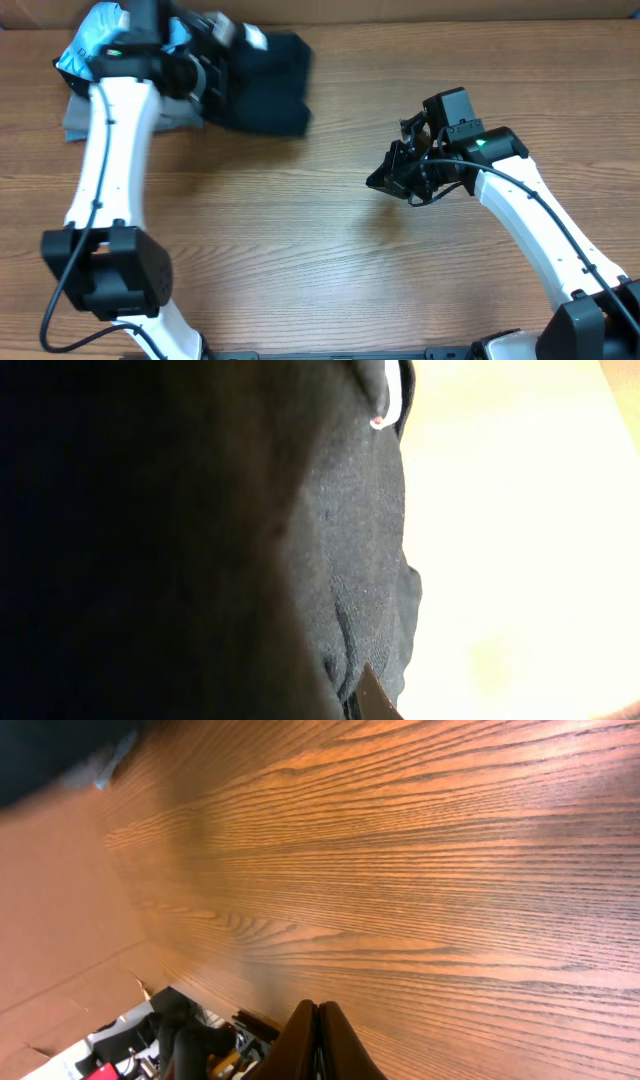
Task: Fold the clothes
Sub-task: 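Carry the black shirt with the left gripper onto the back-left stack, then release the shirt on the stack and withdraw both grippers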
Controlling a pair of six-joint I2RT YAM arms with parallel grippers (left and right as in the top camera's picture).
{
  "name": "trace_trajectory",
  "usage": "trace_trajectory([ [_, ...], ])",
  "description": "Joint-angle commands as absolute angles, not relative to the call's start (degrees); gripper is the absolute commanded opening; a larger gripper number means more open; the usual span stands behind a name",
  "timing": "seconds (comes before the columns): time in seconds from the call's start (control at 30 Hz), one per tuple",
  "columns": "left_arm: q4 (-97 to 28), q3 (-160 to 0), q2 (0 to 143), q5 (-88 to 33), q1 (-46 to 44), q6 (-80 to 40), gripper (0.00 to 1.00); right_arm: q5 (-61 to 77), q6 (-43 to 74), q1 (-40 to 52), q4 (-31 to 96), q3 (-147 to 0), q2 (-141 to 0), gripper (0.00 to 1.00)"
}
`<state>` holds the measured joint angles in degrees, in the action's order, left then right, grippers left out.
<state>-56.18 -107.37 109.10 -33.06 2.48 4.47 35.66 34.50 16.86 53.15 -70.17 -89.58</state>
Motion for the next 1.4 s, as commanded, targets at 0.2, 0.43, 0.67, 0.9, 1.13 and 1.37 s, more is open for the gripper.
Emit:
trace_trajectory([
  [0.2,-39.9,-110.6,112.0,-29.4,16.4,-0.7,0.04,35.2,34.1,16.7,53.1,-70.5,-89.3,0.05],
  [0.43,-23.3,-110.6,122.4,-29.6,23.8,-12.3,0.04,35.2,34.3,16.8,55.2,-70.5,-89.3,0.04],
  [0.67,-23.0,-110.6,130.0,-30.0,28.6,-16.3,0.98,35.2,34.3,16.8,57.8,-70.5,-89.3,0.04],
  [0.9,-27.3,-114.1,121.6,-31.3,35.0,-14.1,1.00,33.9,34.5,16.8,57.3,-70.5,-89.3,0.04],
  [1.13,-33.5,-116.6,108.8,-40.7,36.6,-7.9,1.00,33.6,32.6,16.8,56.5,-73.5,-89.0,0.04],
  [1.37,-58.1,-116.6,94.0,-40.4,30.0,12.6,1.00,29.6,23.8,16.8,57.4,-83.1,-84.7,0.04],
])
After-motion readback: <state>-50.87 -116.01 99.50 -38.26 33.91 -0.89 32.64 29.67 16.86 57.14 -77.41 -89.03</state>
